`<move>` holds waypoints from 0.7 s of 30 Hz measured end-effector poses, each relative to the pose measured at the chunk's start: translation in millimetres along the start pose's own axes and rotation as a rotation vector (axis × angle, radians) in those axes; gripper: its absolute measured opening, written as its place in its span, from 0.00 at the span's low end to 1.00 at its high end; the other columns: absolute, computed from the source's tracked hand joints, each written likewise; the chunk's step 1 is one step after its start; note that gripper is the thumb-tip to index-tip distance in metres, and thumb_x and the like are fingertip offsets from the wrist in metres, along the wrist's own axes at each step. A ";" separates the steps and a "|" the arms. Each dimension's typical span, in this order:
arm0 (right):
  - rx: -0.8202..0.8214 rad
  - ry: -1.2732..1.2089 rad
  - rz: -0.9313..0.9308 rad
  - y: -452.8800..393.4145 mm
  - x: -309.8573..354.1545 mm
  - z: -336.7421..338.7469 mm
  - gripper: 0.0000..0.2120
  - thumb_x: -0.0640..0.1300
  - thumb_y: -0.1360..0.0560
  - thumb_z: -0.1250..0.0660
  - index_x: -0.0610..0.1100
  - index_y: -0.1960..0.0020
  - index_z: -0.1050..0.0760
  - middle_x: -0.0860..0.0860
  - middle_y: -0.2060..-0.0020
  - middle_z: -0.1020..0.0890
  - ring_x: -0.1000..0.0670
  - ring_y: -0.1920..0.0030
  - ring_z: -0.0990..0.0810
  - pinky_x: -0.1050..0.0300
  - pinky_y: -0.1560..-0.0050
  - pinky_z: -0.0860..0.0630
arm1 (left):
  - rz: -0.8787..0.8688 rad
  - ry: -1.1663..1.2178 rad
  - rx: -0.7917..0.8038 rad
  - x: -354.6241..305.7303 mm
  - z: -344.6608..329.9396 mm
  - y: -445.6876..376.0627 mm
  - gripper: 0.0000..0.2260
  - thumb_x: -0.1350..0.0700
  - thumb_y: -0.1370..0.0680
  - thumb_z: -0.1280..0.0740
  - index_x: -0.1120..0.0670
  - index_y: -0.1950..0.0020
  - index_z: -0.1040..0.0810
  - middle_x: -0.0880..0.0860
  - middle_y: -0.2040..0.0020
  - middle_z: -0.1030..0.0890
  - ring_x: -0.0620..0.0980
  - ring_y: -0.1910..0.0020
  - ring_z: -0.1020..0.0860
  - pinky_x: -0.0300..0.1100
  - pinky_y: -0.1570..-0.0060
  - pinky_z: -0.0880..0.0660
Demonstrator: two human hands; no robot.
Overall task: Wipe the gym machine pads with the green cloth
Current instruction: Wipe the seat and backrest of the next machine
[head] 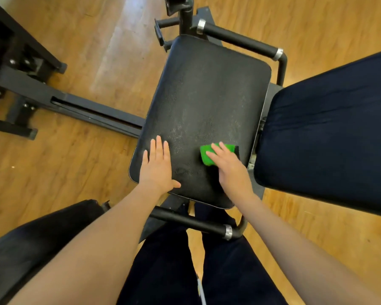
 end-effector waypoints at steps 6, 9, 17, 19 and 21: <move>0.107 0.124 0.013 -52.2 8.9 -38.6 0.23 0.27 0.34 0.45 0.38 0.44 0.20 0.38 0.40 0.23 0.35 0.39 0.25 0.40 0.43 0.26 | 0.036 0.008 0.019 -0.9 0.2 -0.1 0.56 0.37 0.29 0.30 0.62 0.24 0.68 0.62 0.23 0.67 0.60 0.24 0.65 0.54 0.25 0.57; 0.140 0.126 0.152 -2.1 19.7 -51.3 0.27 0.32 0.36 0.51 0.39 0.47 0.19 0.40 0.43 0.20 0.37 0.44 0.21 0.43 0.49 0.23 | 0.044 0.008 0.020 -0.5 -1.2 0.0 0.57 0.37 0.29 0.30 0.62 0.24 0.68 0.62 0.24 0.68 0.59 0.24 0.65 0.54 0.25 0.57; 0.162 0.113 0.118 93.5 -33.0 -29.7 0.28 0.22 0.39 0.37 0.42 0.43 0.21 0.44 0.39 0.22 0.43 0.37 0.28 0.48 0.40 0.32 | 0.040 0.006 0.017 -2.3 0.0 -0.4 0.57 0.36 0.29 0.30 0.62 0.24 0.68 0.63 0.24 0.68 0.60 0.24 0.65 0.55 0.25 0.57; 0.089 0.092 0.077 93.0 -26.6 -25.1 0.28 0.22 0.41 0.35 0.41 0.45 0.20 0.44 0.41 0.21 0.44 0.37 0.28 0.48 0.41 0.31 | 0.036 0.002 0.011 -2.1 0.2 -0.8 0.57 0.36 0.29 0.30 0.62 0.24 0.68 0.63 0.24 0.68 0.60 0.24 0.65 0.55 0.25 0.57; -0.025 0.077 0.024 76.2 -15.4 -17.9 0.25 0.26 0.35 0.44 0.39 0.45 0.20 0.43 0.42 0.21 0.44 0.37 0.29 0.48 0.42 0.27 | 0.034 -0.001 0.005 -2.0 -0.1 -1.8 0.57 0.36 0.29 0.30 0.62 0.24 0.68 0.63 0.24 0.67 0.60 0.24 0.65 0.55 0.25 0.57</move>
Point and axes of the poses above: each hand's wrist, its own y-axis away from the middle knuckle, its own z-axis out of the back of the hand, x = y × z, the point moved 2 cm from there along -y, towards the middle knuckle
